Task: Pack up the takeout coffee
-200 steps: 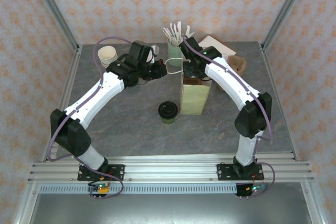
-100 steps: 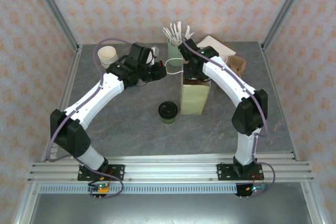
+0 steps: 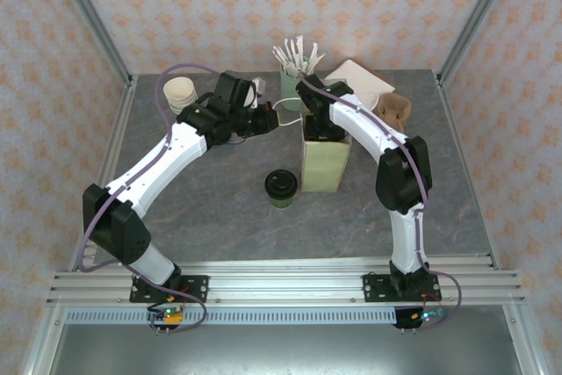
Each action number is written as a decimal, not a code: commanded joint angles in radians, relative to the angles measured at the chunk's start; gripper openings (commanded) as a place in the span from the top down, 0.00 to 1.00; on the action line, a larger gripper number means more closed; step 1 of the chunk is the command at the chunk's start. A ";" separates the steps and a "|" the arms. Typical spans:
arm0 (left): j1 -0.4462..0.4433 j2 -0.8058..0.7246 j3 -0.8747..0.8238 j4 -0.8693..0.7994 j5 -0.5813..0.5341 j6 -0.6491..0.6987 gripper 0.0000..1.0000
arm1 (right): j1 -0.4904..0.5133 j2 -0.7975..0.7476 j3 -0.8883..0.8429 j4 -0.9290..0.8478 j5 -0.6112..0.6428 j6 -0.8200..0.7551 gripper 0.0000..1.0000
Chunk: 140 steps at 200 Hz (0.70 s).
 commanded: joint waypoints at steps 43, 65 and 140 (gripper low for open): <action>-0.006 -0.031 -0.001 0.001 -0.005 0.027 1.00 | -0.022 0.015 -0.097 0.088 -0.018 -0.009 0.60; -0.006 -0.032 -0.004 -0.001 -0.008 0.028 1.00 | -0.030 0.016 -0.135 0.115 -0.025 -0.004 0.60; -0.006 -0.041 -0.013 -0.001 -0.009 0.027 1.00 | -0.031 0.030 -0.256 0.193 -0.040 0.003 0.60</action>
